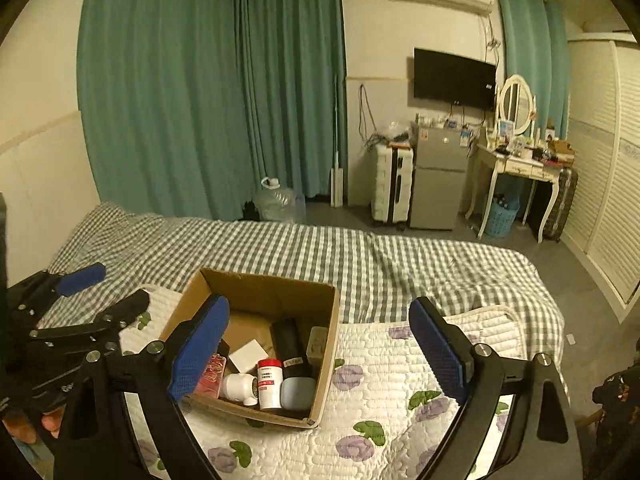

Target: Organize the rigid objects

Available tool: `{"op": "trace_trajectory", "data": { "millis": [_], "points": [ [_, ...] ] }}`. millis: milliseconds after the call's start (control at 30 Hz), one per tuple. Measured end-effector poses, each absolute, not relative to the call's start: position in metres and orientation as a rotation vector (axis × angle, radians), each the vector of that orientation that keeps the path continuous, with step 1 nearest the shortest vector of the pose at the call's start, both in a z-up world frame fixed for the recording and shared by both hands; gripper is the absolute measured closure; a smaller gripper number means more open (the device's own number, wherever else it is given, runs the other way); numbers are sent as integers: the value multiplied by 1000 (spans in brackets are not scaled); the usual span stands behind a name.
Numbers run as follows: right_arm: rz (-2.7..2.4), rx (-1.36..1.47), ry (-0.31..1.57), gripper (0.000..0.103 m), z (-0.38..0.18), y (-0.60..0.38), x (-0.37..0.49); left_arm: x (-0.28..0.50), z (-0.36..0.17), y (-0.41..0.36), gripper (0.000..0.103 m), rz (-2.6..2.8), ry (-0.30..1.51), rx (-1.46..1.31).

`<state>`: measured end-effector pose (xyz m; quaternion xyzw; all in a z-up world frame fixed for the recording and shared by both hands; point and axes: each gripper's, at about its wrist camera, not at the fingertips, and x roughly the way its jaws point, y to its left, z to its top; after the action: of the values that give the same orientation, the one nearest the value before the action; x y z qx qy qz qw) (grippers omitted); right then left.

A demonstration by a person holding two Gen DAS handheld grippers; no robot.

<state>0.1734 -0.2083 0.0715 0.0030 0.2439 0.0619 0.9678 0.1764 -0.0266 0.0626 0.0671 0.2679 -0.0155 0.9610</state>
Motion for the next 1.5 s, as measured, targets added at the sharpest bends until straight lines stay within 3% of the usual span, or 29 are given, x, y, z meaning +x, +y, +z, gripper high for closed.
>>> {"op": "trace_trajectory", "data": {
  "millis": [167, 233, 500, 800, 1500],
  "points": [
    [120, 7, 446, 6, 73, -204, 147, 151, 66, -18, 34, -26, 491, 96],
    [120, 22, 435, 0, 69, -204, 137, 140, 65, -15, 34, -20, 460, 77],
    [120, 57, 376, 0, 34, -197, 127, 119, 36, -11, 31, -8, 378, 79],
    [83, 14, 436, 0, -9, -191, 148, 132, -2, -8, 31, 9, 443, 93],
    [76, 6, 453, 0, -16, -192, 148, 133, -8, -3, 31, 5, 473, 70]
  ]
}}
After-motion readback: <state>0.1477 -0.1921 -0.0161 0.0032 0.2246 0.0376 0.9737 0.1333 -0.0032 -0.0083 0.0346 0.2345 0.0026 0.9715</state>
